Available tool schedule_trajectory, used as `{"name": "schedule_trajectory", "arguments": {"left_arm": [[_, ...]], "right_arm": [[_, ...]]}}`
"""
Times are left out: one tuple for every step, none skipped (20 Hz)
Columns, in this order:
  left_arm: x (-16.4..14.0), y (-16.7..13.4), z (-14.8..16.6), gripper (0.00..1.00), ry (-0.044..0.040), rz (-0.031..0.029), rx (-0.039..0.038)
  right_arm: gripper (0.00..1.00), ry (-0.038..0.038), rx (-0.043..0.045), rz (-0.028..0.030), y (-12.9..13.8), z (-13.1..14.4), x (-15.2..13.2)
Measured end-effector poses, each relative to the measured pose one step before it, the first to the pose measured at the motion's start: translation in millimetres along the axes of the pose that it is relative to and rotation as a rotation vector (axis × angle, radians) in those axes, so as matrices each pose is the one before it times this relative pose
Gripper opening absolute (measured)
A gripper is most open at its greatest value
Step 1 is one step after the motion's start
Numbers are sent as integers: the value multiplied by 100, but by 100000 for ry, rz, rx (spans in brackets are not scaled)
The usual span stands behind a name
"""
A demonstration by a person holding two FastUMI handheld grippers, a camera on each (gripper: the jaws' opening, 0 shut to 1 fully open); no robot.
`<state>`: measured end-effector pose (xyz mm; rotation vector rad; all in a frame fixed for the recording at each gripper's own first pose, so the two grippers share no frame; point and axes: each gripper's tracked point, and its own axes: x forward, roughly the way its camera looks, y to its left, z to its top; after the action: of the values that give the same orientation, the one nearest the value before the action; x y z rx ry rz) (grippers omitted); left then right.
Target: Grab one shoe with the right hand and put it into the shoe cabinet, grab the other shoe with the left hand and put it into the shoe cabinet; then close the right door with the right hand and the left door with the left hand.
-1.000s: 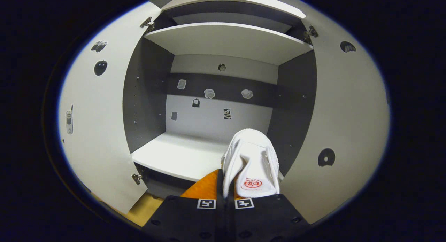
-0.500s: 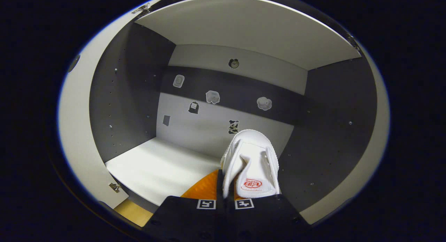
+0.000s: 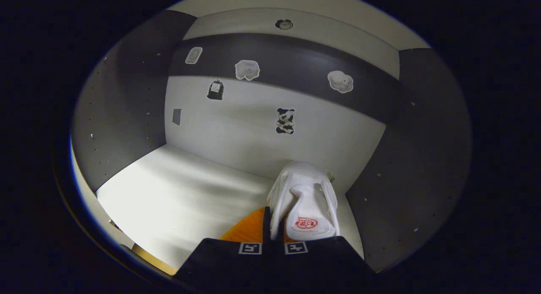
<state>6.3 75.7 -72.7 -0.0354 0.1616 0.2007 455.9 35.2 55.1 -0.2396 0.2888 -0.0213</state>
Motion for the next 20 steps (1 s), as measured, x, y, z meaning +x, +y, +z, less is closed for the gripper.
{"name": "schedule_trajectory", "arguments": {"left_arm": [[2, 90, -79, 96, 351, 767, -484], [-45, 22, -39, 96, 159, 491, -386], [-2, 62, 100, 96, -163, 686, -284], [-92, 171, -24, 96, -191, 777, -121], [-163, 83, 111, 96, -381, 567, -35], [-93, 135, 170, 96, -579, 550, -133], [-222, 90, 218, 96, -738, 218, -202], [-166, 135, 53, 96, -614, 20, -167], [-203, 111, 11, 96, -218, -177, -31], [-253, 129, -120, 96, -107, -181, 48], [-229, 141, -55, 96, 52, -347, -22], [-220, 57, -154, 96, 385, -658, -119], [-238, 80, -56, 96, 58, -775, -249], [-219, 91, -57, 96, -106, -967, -317], [-190, 100, -53, 96, -9, -1040, -269], [-145, 147, -130, 96, 122, -1014, -97], [-169, 129, -63, 96, 98, -1232, 55], [-173, 112, -222, 96, 195, -1413, 127], [-63, 66, -165, 96, 339, -1717, 115], [-124, 29, -416, 96, 842, -1966, 158]], "right_arm": [[5, 2054, -485, 1449, 484, -352, 403], [5, 1919, -205, 1542, 460, -253, 227], [5, 1430, 865, 1226, 429, -200, 268], [5, 1294, 1840, 788, 228, -197, 7], [5, 1123, 2389, 180, 153, -50, 92], [7, 1073, 1777, -165, 55, -169, -62], [11, 1498, 246, -329, 25, -278, -258], [19, 2904, -529, 449, 122, -715, -255], [24, 287, -1451, -830, -104, -275, -451], [30, -2021, -1959, -2119, -410, 425, -424], [32, -2311, -999, -1022, -274, 613, -625], [39, -1838, 735, -248, -47, 607, -859], [47, -673, 2583, 1489, 251, 311, -933], [65, -166, 2607, 1061, 285, 102, -958], [73, -1192, 1792, 868, 191, 218, -1036], [94, -2025, 241, -501, -113, 323, -1214], [97, -3011, -550, -309, 0, 342, -1352], [98, -2989, -676, -890, -70, 279, -1471], [99, -3043, -8, -572, -119, 308, -1525], [98, -2598, 663, -702, -19, 166, -1547]]}}
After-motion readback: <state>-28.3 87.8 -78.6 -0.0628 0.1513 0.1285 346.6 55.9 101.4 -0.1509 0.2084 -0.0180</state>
